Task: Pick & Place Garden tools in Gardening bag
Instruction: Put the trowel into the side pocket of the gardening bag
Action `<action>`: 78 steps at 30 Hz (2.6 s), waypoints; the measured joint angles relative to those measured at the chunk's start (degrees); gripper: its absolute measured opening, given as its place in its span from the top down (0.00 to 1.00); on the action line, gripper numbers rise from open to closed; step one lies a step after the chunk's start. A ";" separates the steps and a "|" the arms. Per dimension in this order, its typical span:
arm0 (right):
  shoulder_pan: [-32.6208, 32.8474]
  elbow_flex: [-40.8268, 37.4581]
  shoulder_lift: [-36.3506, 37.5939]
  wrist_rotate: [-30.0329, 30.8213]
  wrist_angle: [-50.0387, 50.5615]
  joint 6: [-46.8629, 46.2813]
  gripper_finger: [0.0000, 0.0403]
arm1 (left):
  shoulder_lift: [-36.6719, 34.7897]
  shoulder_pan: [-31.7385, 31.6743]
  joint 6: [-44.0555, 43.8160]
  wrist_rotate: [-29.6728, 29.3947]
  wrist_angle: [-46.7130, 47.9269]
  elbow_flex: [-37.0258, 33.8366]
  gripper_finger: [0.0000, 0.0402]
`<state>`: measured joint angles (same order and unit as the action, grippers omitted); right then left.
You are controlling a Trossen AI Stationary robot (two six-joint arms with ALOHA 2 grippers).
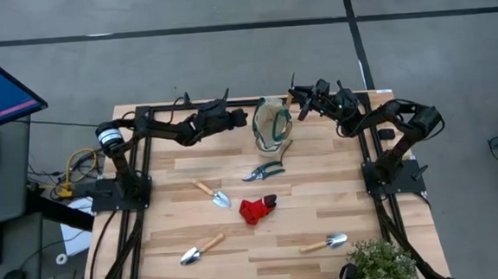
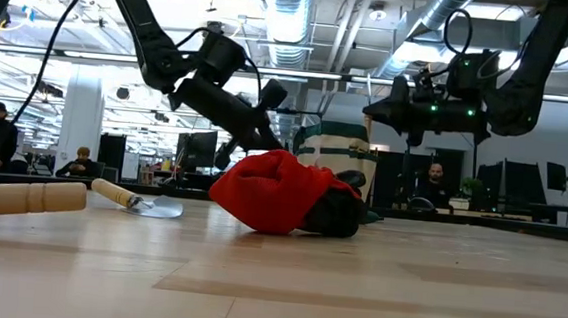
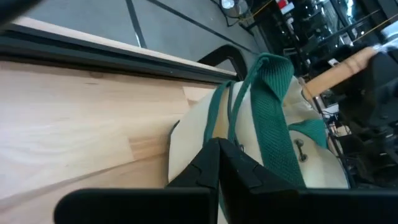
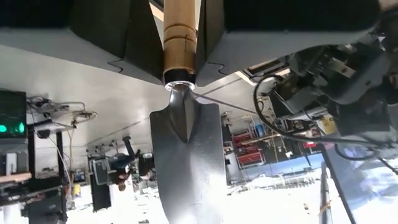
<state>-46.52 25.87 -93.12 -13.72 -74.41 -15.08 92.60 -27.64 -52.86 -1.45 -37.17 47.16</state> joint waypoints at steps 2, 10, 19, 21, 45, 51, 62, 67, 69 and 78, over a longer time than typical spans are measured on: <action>0.07 0.00 0.00 0.02 0.67 0.04 0.84 | 0.00 0.01 -0.05 0.00 -0.13 0.00 0.99; 0.98 0.85 -5.38 -0.02 -2.62 -1.19 0.84 | 0.00 0.62 -0.07 0.39 -0.36 0.00 0.99; 1.90 2.97 -9.19 -1.75 -9.63 -4.52 0.84 | -0.02 1.01 -0.07 0.88 -0.41 0.00 0.99; 1.90 2.97 -9.25 -1.78 -9.06 -5.11 0.84 | -0.02 1.03 -0.07 0.93 -0.41 0.00 0.99; 2.32 2.84 -7.54 -7.48 -0.09 -3.47 0.84 | -0.11 1.01 -0.07 0.88 -0.64 -0.06 0.99; 2.33 2.84 -7.52 -7.48 0.99 -1.54 0.84 | -0.11 1.01 -0.09 0.88 -0.76 -0.07 0.99; 3.19 2.84 -7.52 -10.71 5.05 6.04 0.83 | -0.11 1.01 -0.09 0.88 -1.07 -0.07 0.99; 3.17 2.84 -7.52 -11.58 5.01 6.13 0.77 | -0.11 1.01 -0.09 0.88 -1.43 -0.07 0.99; 2.91 2.84 -7.52 -13.54 5.01 6.35 0.74 | -0.11 1.01 -0.09 0.88 -1.48 -0.07 0.99; 2.91 2.84 -6.58 -16.55 5.21 6.63 0.63 | -0.11 1.01 -0.09 0.88 -1.89 -0.07 0.99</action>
<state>-43.62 28.71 -99.70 -30.26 -69.20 -8.45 92.49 -26.63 -52.95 -0.58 -39.06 47.09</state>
